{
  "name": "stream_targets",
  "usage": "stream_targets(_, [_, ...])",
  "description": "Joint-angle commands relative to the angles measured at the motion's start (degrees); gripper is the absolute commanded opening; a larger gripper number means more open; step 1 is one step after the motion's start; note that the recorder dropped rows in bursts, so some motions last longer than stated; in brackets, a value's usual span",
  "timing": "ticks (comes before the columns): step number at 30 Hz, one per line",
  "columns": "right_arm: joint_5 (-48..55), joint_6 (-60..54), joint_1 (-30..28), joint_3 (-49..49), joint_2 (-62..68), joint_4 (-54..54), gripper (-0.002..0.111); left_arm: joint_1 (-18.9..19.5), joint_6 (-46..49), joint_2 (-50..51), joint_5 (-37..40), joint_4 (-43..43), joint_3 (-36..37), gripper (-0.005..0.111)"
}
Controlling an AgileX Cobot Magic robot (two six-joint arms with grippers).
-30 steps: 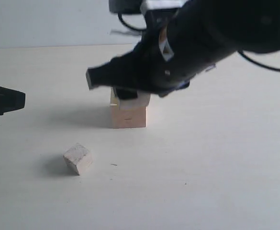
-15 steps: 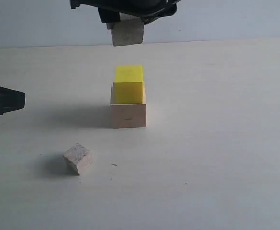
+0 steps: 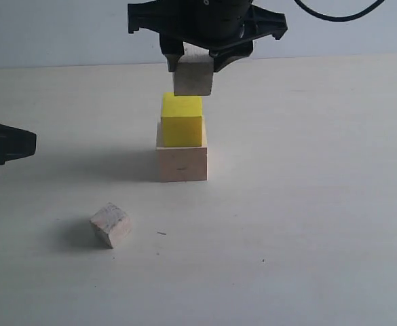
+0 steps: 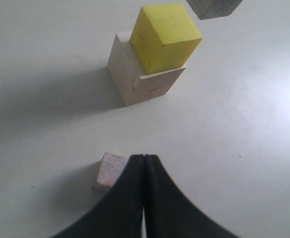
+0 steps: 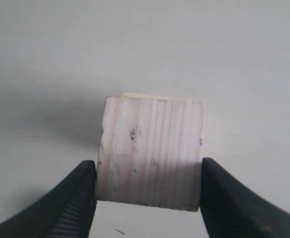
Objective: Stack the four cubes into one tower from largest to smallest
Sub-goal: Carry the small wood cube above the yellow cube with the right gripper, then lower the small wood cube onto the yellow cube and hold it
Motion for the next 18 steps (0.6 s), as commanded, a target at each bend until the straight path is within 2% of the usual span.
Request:
stream_targets(1, [-2.14,-0.71,-0.11,-0.57,0.27,0.1,0.0,0.03,0.12,-0.46,-0.26,-0.45,0.13,0.0])
stream_targets(18, [-3.26,-0.71,0.17,-0.57,2.58,0.78,0.0,0.03,0.12,-0.46,-0.89,-0.33,0.13,0.0])
